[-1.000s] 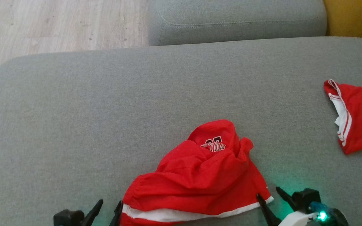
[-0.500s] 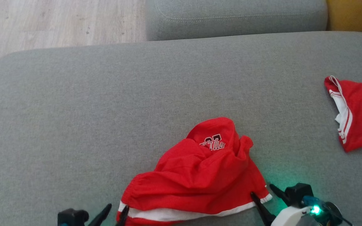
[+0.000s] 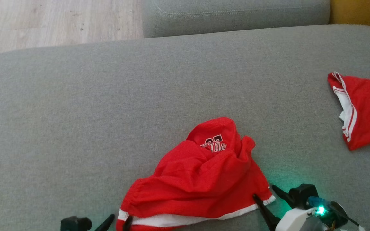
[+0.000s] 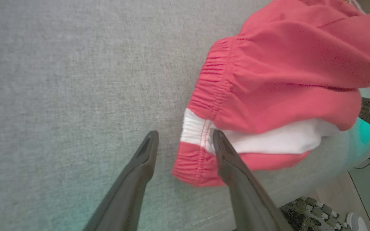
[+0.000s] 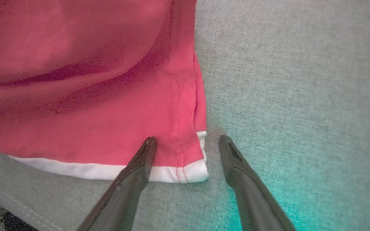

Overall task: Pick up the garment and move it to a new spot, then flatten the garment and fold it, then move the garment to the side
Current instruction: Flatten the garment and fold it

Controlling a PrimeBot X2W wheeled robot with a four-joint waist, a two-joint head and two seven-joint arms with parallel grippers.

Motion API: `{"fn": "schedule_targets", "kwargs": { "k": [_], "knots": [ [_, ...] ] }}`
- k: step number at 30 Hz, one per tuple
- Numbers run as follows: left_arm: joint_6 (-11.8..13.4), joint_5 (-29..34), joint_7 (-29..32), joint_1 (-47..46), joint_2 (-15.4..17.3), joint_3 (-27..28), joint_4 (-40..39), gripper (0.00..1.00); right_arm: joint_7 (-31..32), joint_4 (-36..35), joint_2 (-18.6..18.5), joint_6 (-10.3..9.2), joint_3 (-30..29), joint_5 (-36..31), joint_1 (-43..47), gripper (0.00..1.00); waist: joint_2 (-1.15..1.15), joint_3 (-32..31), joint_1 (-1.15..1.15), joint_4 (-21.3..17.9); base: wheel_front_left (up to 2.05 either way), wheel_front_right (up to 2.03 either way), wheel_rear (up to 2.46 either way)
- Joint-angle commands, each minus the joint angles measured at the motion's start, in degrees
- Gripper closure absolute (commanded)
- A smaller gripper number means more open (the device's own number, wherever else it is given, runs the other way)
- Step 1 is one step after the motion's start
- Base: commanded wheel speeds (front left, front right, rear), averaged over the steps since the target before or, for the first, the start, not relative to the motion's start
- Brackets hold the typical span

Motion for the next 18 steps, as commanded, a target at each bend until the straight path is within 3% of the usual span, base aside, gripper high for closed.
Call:
{"fn": "schedule_targets", "kwargs": {
  "k": [1, 5, 7, 8, 10, 11, 13, 14, 15, 18],
  "knots": [
    [-0.10, 0.09, -0.12, -2.73, 1.12, 1.47, -0.82, 0.14, 0.91, 0.59, -0.77, -0.04, 1.68, 0.11, -0.56, 0.00, 0.00, 0.23, 0.00, -0.14, 0.00, 0.00, 0.00],
    [-0.18, -0.65, -0.34, -3.48, 0.90, 0.65, 0.01, 0.24, 1.19, 0.54, -0.82, -0.04, 1.99, 0.39, -0.89, 0.00, 0.00, 0.56, 0.00, -0.30, 0.00, 0.00, 0.00],
    [-0.20, -0.61, -0.61, -3.90, 1.03, 0.44, 0.55, 0.50, 1.35, 0.49, -0.94, -0.04, 2.20, 0.54, -1.02, 0.00, 0.00, 0.67, 0.00, -0.34, 0.00, 0.00, 0.00],
    [-0.21, -0.60, -0.74, -4.07, 1.08, 0.31, 0.81, 0.57, 1.40, 0.44, -1.00, -0.04, 2.32, 0.64, -1.06, 0.00, 0.00, 0.71, 0.00, -0.35, 0.00, 0.00, 0.00],
    [-0.22, -0.63, -0.86, -4.22, 1.10, 0.17, 1.03, 0.62, 1.35, 0.37, -1.04, -0.04, 2.30, 0.75, -1.10, 0.00, 0.00, 0.76, 0.00, -0.35, 0.00, 0.00, 0.00],
    [-0.22, -0.68, -1.01, -4.37, 1.11, 0.04, 1.20, 0.72, 1.36, 0.34, -1.06, -0.04, 2.32, 0.87, -1.11, 0.05, 0.00, 0.80, 0.00, -0.36, 0.00, 0.00, 0.00],
    [-0.24, -0.84, -1.32, -4.56, 1.15, -0.23, 1.45, 0.88, 1.43, 0.29, -1.14, -0.04, 2.47, 1.29, -1.15, 0.57, 0.00, 0.78, 0.00, -0.38, 0.00, 0.00, 0.00],
    [-0.25, -0.94, -1.42, -4.59, 1.20, -0.36, 1.52, 1.00, 1.40, 0.23, -1.13, -0.04, 2.48, 1.71, -1.16, 0.93, 0.00, 0.79, 0.00, -0.41, 0.00, 0.00, 0.00],
    [-0.26, -1.03, -1.51, -4.63, 1.27, -0.48, 1.52, 1.00, 1.43, 0.08, -1.24, -0.04, 2.91, 2.18, -1.22, 1.00, 0.00, 0.83, 0.00, -0.41, 0.00, 0.00, 0.00],
    [-0.29, -1.84, -1.77, -4.66, 1.35, -0.68, 0.54, 1.00, 0.94, -1.11, -1.53, -0.04, 3.05, 5.03, -1.37, 1.00, 0.00, 0.81, 0.00, -0.46, 0.00, 0.00, 0.00]
  ]
}}
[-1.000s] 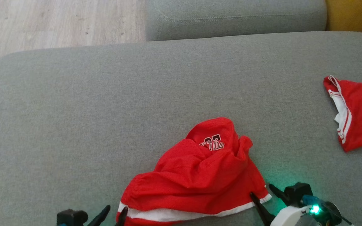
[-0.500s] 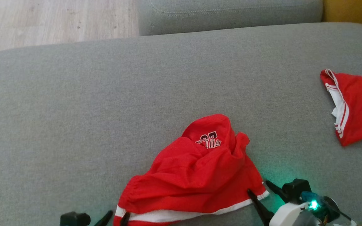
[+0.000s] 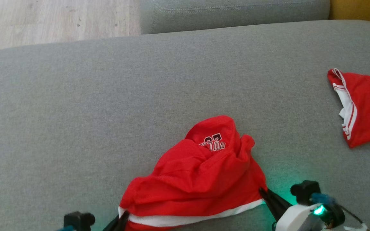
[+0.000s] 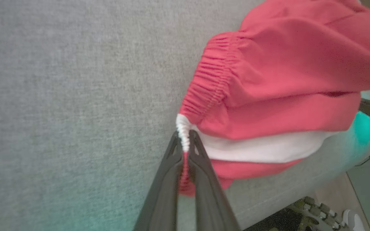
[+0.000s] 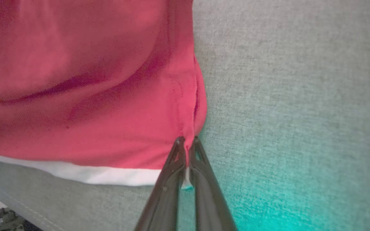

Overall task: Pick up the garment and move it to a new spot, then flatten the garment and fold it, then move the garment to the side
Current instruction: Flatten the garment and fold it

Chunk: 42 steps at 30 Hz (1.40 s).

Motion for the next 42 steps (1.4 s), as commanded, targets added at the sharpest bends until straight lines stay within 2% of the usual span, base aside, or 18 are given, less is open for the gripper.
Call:
{"fn": "schedule_targets", "kwargs": {
  "k": [1, 5, 10, 15, 22, 26, 29, 33, 35, 38, 42],
  "knots": [
    [-0.24, -1.07, -0.81, -2.19, 0.95, 1.62, -2.39, 1.00, 0.44, -1.01, -0.64, -0.04, 1.19, 1.42, -0.50, 1.00, 0.00, -0.07, -0.01, -0.06, 0.00, 0.00, 0.00],
    [-0.30, -7.51, -0.76, -1.66, 1.22, 1.05, -10.75, 1.00, -0.25, -7.83, -0.57, -0.04, -2.73, 11.37, -0.42, 1.00, 0.00, -0.63, -0.01, -0.63, 0.00, 0.00, 0.00],
    [-0.32, -17.37, 0.02, -1.54, 5.91, -0.16, -28.37, 1.00, 2.54, -22.12, -4.53, -0.04, -7.14, 22.28, 0.53, 1.00, 0.00, -1.49, -0.01, -1.67, 0.00, 0.00, 0.00],
    [-0.33, -24.92, -0.35, -3.19, 9.99, 0.91, -42.68, 1.00, 5.95, -35.43, -8.32, -0.04, -12.29, 30.08, 1.35, 1.00, 0.00, -2.28, -0.01, -3.51, 0.00, 0.00, 0.00],
    [-0.33, -32.17, -0.42, -9.48, 13.45, 1.52, -56.17, 1.00, 9.72, -50.19, -10.72, -0.04, -18.94, 38.11, -0.52, 1.00, 0.00, -2.38, -0.01, -6.77, 0.00, 0.00, 0.00],
    [-0.33, -35.11, -0.50, -13.26, 14.66, 2.62, -60.66, 1.00, 11.12, -57.04, -10.93, -0.04, -24.52, 42.82, -2.09, 1.00, 0.00, -1.77, -0.01, -8.48, 0.00, 0.00, 0.00],
    [-0.26, -36.69, -0.39, -16.21, 15.30, 4.70, -61.82, 1.00, 11.72, -59.12, -9.75, -0.04, -30.22, 46.10, -4.12, 1.00, 0.00, -0.71, -0.01, -9.49, 0.00, 0.00, 0.00],
    [1.45, -36.87, 1.69, -21.41, 17.21, 8.10, -61.26, 1.00, 15.13, -56.36, -6.65, -0.04, -35.86, 47.78, -8.81, 1.00, 0.00, 2.23, -0.01, -10.20, 0.00, 0.00, 0.00],
    [1.92, -37.12, 2.24, -23.27, 17.32, 8.60, -60.52, 1.00, 16.58, -55.55, -5.86, -0.04, -36.32, 47.66, -10.63, 1.00, 0.00, 3.47, -0.01, -10.19, 0.00, 0.00, 0.00],
    [3.18, -37.84, 4.46, -30.80, 17.21, 9.03, -56.53, 1.00, 21.30, -52.59, -3.26, -0.04, -36.49, 44.67, -17.55, 1.00, 0.00, 8.17, -0.01, -9.73, 0.00, 0.00, 0.00],
    [3.67, -35.31, 8.00, -44.51, 16.06, 6.83, -46.35, 1.00, 27.57, -46.14, 2.92, -0.04, -35.01, 38.75, -30.68, 1.00, 0.00, 15.09, -0.01, -8.17, 0.00, 0.00, 0.00]
  ]
}}
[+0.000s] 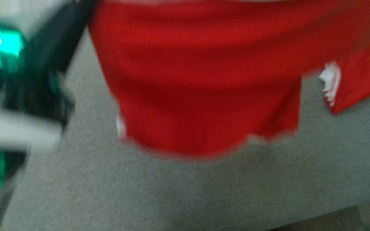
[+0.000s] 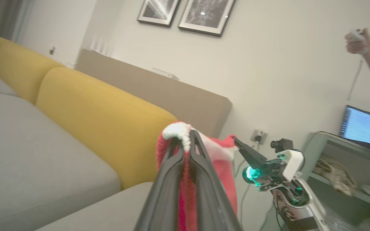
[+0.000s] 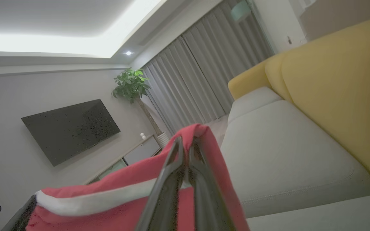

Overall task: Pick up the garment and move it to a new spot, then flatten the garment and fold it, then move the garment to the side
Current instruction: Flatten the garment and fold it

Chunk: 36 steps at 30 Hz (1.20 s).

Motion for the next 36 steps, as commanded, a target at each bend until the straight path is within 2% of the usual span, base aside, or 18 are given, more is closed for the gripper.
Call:
{"fn": "schedule_targets", "kwargs": {
  "k": [1, 5, 8, 12, 16, 17, 20, 22, 24, 30, 33, 36],
  "knots": [
    [0.24, 1.25, 0.48, -4.65, 0.68, 2.18, 0.84, 1.00, 1.43, -0.19, 1.24, -0.04, 1.35, -1.31, -4.27, 1.00, 0.00, 6.28, -0.02, 1.64, 0.00, 0.00, 0.00],
    [0.19, 7.70, 0.69, -19.33, -3.06, -0.64, 15.75, 1.00, 3.99, 10.86, 5.98, -0.04, 1.46, -8.82, -20.79, 1.00, 0.00, 11.38, -0.02, 2.08, 0.00, 0.00, 0.00],
    [-0.16, 13.37, -3.16, -30.22, -6.73, -1.13, 27.86, 1.00, 0.44, 21.33, 6.92, -0.04, 1.06, -14.27, -33.79, 1.00, 0.00, 14.48, -0.02, 1.66, 0.00, 0.00, 0.00],
    [-1.25, 20.68, -13.08, -42.93, -11.70, -1.19, 42.00, 1.00, -7.99, 34.39, 7.02, -0.04, 2.59, -14.62, -47.15, 1.00, 0.00, 18.36, -0.02, 2.05, 0.00, 0.00, 0.00],
    [-3.03, 23.02, -21.13, -46.27, -14.88, -3.18, 52.46, 1.00, -13.91, 43.81, 7.03, -0.04, 6.52, -13.30, -50.01, 1.00, 0.00, 19.20, -0.02, 2.08, 0.00, 0.00, 0.00],
    [-3.57, 22.82, -22.85, -45.07, -15.30, -5.12, 55.64, 1.00, -15.60, 46.07, 7.03, -0.04, 8.35, -12.61, -48.07, 1.00, 0.00, 19.27, -0.02, 2.13, 0.00, 0.00, 0.00],
    [-3.88, 21.88, -25.22, -40.89, -14.75, -8.01, 58.57, 1.00, -17.49, 47.22, 7.04, -0.04, 9.92, -12.29, -42.44, 1.00, 0.00, 18.57, -0.02, 2.21, 0.00, 0.00, 0.00],
    [-3.92, 19.77, -26.70, -36.38, -14.23, -10.50, 58.17, 1.00, -17.92, 46.58, 7.04, -0.04, 10.92, -11.51, -37.29, 1.00, 0.00, 17.43, -0.02, 2.21, 0.00, 0.00, 0.00],
    [-3.94, 18.32, -28.37, -31.26, -12.29, -13.21, 56.40, 1.00, -17.85, 44.85, 7.04, -0.04, 11.76, -10.77, -31.51, 1.00, 0.00, 16.19, -0.02, 2.01, 0.00, 0.00, 0.00],
    [-3.95, 15.86, -33.07, -14.96, -7.34, -18.19, 48.04, 1.00, -16.73, 34.61, 3.61, -0.04, 13.03, -9.73, -11.85, 1.00, 0.00, 11.56, -0.02, 2.75, 0.00, 0.00, 0.00],
    [-3.90, 15.55, -34.28, -5.18, -6.54, -18.91, 44.59, 1.00, -15.81, 28.32, 2.25, -0.04, 12.15, -8.88, -0.42, 1.00, 0.00, 7.44, -0.02, 3.06, 0.00, 0.00, 0.00],
    [-2.38, 16.82, -34.75, 4.01, -6.14, -19.77, 40.91, 1.00, -14.23, 22.45, 2.08, -0.04, 10.44, -8.46, 10.52, 1.00, 0.00, 3.85, -0.02, 3.09, 0.00, 0.00, 0.00]
  ]
}}
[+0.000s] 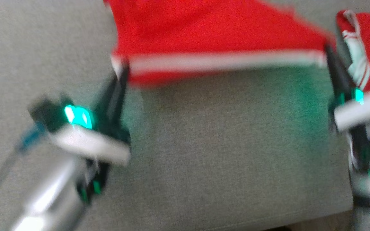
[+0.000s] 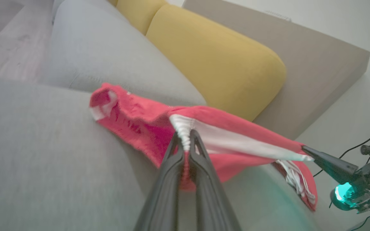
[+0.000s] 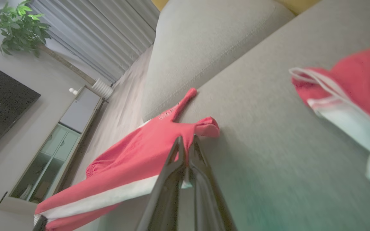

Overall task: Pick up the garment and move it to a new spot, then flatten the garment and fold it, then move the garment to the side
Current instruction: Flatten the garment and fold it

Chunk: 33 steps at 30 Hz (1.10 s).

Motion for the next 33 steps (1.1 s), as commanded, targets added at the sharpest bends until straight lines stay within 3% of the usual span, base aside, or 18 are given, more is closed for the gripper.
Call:
{"fn": "schedule_targets", "kwargs": {
  "k": [1, 10, 15, 23, 33],
  "knots": [
    [0.67, 1.05, -0.84, 1.93, 2.14, 1.41, -2.95, 1.00, 0.70, -4.00, -0.26, -0.04, -0.22, 0.44, 3.10, 1.00, 0.00, -4.34, 0.02, 0.34, 0.00, 0.00, 0.00],
    [5.78, 4.24, -1.08, 26.77, 0.86, 0.43, -16.00, 1.00, 6.45, -19.45, 3.02, -0.04, -4.71, -0.94, 30.51, 1.00, 0.00, -8.77, 0.02, 0.61, 0.00, 0.00, 0.00],
    [6.28, 5.56, -1.08, 31.85, 0.93, -1.70, -20.86, 1.00, 7.43, -23.09, 4.09, -0.04, -7.15, 0.01, 35.96, 1.00, 0.00, -7.33, 0.02, 2.17, 0.00, 0.00, 0.00],
    [5.68, 6.46, 0.82, 23.51, -1.11, -0.22, -22.26, 1.00, 11.30, -21.57, 3.33, -0.04, -6.79, -1.44, 21.21, 1.00, 0.00, -1.91, 0.02, 5.14, 0.00, 0.00, 0.00],
    [6.04, 6.55, 3.75, 9.00, -7.02, 1.99, -19.75, 1.00, 20.06, -9.68, -0.06, -0.04, -8.42, -5.35, -7.23, 1.00, 0.00, 5.97, 0.02, 11.34, 0.00, 0.00, 0.00]
  ]
}}
